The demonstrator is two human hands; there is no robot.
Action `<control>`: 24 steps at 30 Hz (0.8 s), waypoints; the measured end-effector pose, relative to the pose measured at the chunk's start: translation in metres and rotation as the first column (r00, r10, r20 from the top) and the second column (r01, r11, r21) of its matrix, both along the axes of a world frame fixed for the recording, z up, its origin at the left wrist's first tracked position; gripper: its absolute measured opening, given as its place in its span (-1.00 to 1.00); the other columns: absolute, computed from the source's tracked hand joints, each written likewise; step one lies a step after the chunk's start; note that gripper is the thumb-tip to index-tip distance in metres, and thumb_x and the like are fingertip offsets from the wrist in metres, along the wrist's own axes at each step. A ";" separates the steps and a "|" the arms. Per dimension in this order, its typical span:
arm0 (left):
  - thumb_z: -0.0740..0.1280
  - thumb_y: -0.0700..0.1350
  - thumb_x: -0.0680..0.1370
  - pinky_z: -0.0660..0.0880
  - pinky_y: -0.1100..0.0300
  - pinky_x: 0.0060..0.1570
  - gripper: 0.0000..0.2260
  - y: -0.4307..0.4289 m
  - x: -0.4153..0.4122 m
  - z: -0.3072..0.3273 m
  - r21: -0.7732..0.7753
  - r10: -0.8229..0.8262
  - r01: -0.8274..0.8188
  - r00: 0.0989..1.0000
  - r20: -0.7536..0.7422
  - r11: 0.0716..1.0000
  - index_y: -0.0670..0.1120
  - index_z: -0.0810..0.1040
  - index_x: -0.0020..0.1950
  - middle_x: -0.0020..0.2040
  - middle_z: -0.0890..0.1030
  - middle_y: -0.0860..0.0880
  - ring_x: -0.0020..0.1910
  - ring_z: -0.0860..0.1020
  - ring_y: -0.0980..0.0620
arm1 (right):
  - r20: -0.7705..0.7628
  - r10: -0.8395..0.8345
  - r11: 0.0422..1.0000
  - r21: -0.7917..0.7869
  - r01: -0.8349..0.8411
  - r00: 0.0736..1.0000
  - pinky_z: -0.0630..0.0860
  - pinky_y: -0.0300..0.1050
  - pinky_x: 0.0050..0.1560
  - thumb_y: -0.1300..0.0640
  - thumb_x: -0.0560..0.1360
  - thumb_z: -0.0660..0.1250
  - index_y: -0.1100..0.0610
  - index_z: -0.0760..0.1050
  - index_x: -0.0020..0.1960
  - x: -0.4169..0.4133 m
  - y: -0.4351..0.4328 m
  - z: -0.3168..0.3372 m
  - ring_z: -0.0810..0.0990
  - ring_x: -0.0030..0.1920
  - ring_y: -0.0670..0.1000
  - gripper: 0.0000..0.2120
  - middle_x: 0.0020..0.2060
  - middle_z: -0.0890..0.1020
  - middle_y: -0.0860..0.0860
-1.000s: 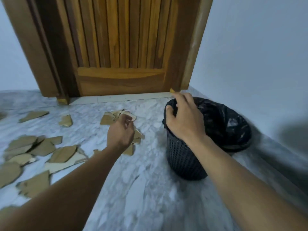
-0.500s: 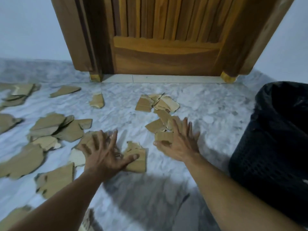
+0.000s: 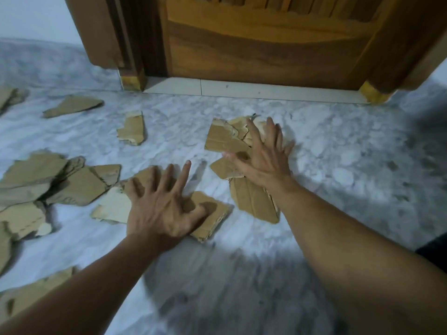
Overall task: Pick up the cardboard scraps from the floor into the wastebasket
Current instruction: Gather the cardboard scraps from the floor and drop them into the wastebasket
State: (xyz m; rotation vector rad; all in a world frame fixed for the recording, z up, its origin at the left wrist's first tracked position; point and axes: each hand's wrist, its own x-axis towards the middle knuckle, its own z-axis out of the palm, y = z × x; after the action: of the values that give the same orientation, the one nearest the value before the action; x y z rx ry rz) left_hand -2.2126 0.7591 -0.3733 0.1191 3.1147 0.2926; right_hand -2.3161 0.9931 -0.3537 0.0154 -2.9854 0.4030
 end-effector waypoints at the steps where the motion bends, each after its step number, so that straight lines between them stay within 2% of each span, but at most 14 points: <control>1: -0.27 0.56 0.35 -0.14 -0.35 0.48 -0.14 0.000 0.000 0.001 0.006 -0.012 0.012 1.000 -0.004 1.000 0.26 -0.41 0.56 0.68 -0.09 -0.02 0.64 -0.13 -0.17 | 0.048 -0.006 1.000 0.007 0.005 0.999 -0.25 0.55 0.42 -0.69 0.29 -0.01 -0.32 -0.18 0.59 -0.014 -0.003 0.003 -0.29 0.60 0.25 -0.01 0.62 -0.26 0.06; 4: -0.33 0.55 0.37 -0.19 -0.33 0.50 -0.18 0.002 0.001 0.002 0.043 -0.017 0.017 1.000 -0.016 0.999 0.24 -0.50 0.53 0.67 -0.13 0.00 0.64 -0.19 -0.14 | 0.201 -0.061 0.998 0.027 0.057 0.978 -0.32 0.63 0.34 -0.73 0.24 -0.05 -0.46 -0.27 0.52 -0.050 -0.007 0.008 -0.38 0.56 0.34 -0.04 0.60 -0.38 0.03; 7: -0.26 0.60 0.41 -0.27 -0.29 0.52 -0.15 0.002 -0.005 0.002 0.086 0.028 -0.026 0.999 -0.023 0.996 0.22 -0.48 0.55 0.65 -0.17 0.02 0.63 -0.25 -0.11 | 0.362 -0.068 0.998 0.026 0.062 0.930 -0.29 0.63 0.35 -0.73 0.25 -0.06 -0.49 -0.13 0.52 -0.068 -0.017 0.007 -0.35 0.57 0.33 -0.10 0.64 -0.24 0.02; 9: -0.26 0.58 0.44 -0.25 -0.28 0.53 -0.16 -0.003 -0.008 -0.002 0.091 0.067 -0.064 0.997 -0.036 0.994 0.20 -0.45 0.57 0.66 -0.15 -0.01 0.63 -0.22 -0.10 | 0.380 -0.011 1.000 0.027 0.001 0.925 -0.26 0.59 0.39 -0.68 0.32 -0.05 -0.46 -0.03 0.54 -0.058 -0.032 0.004 -0.31 0.59 0.29 -0.17 0.65 -0.17 -0.02; 13: -0.28 0.54 0.47 -0.16 -0.19 0.56 -0.20 -0.004 -0.001 -0.005 0.133 0.117 -0.108 0.991 -0.060 0.985 0.18 -0.41 0.59 0.67 -0.04 -0.07 0.65 -0.10 -0.07 | 0.294 0.096 0.995 -0.008 -0.098 0.951 -0.22 0.48 0.47 -0.47 0.54 -0.04 -0.38 0.12 0.53 0.001 -0.044 -0.011 -0.20 0.62 0.17 -0.42 0.64 -0.04 -0.09; 15: -0.31 0.55 0.46 -0.12 -0.15 0.56 -0.18 -0.001 0.004 -0.002 0.119 0.115 -0.108 0.992 -0.051 0.987 0.16 -0.34 0.62 0.67 0.04 -0.05 0.65 -0.06 -0.07 | 0.195 0.120 0.992 -0.057 -0.110 0.974 -0.10 0.41 0.49 -0.28 0.64 0.01 -0.32 0.28 0.46 0.032 -0.046 -0.015 -0.06 0.62 0.10 -0.59 0.60 0.14 -0.14; 17: -0.27 0.54 0.46 -0.07 -0.11 0.57 -0.14 -0.001 0.011 0.001 0.155 0.120 -0.110 0.991 -0.058 0.982 0.11 -0.22 0.65 0.65 0.14 -0.05 0.64 0.01 -0.04 | 0.095 0.133 0.987 -0.107 -0.123 0.986 0.04 0.33 0.47 -0.15 0.67 0.04 -0.25 0.38 0.38 0.061 -0.048 -0.016 0.10 0.58 0.06 -0.68 0.51 0.32 -0.18; 21: -0.09 0.55 0.46 0.06 -0.05 0.56 -0.10 0.002 0.047 0.006 0.248 0.098 -0.075 0.992 -0.083 0.966 0.06 -0.02 0.67 0.59 0.30 -0.06 0.59 0.19 -0.07 | 0.077 0.184 0.961 -0.224 -0.163 0.980 0.14 0.22 0.50 -0.02 0.70 0.07 -0.27 0.24 0.53 0.117 -0.054 -0.008 0.23 0.54 0.03 -0.58 0.50 0.38 -0.12; 22: -0.08 0.57 0.43 0.06 -0.07 0.55 -0.08 -0.001 0.058 0.008 0.240 0.105 -0.082 0.991 -0.085 0.967 0.09 0.00 0.67 0.60 0.28 -0.06 0.59 0.17 -0.08 | 0.049 0.189 0.941 -0.294 -0.167 0.981 0.21 0.16 0.49 0.01 0.70 0.09 -0.28 0.22 0.55 0.131 -0.053 -0.002 0.30 0.49 0.02 -0.55 0.48 0.42 -0.09; 24: -0.12 0.64 0.37 -0.05 -0.22 0.54 -0.07 -0.010 0.073 0.011 0.203 0.166 -0.150 0.984 -0.066 0.968 0.20 0.00 0.65 0.65 0.14 -0.04 0.63 0.00 -0.13 | -0.043 0.136 0.913 -0.382 -0.142 0.990 0.28 0.08 0.48 0.04 0.68 0.14 -0.23 0.28 0.54 0.150 -0.046 0.004 0.38 0.43 0.00 -0.54 0.43 0.48 -0.05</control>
State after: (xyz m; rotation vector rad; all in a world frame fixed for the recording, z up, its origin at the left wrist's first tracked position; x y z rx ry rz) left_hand -2.1393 0.7488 -0.3621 -0.1201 3.1740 0.6160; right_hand -2.1657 0.9472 -0.3500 0.1925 -2.8426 0.9939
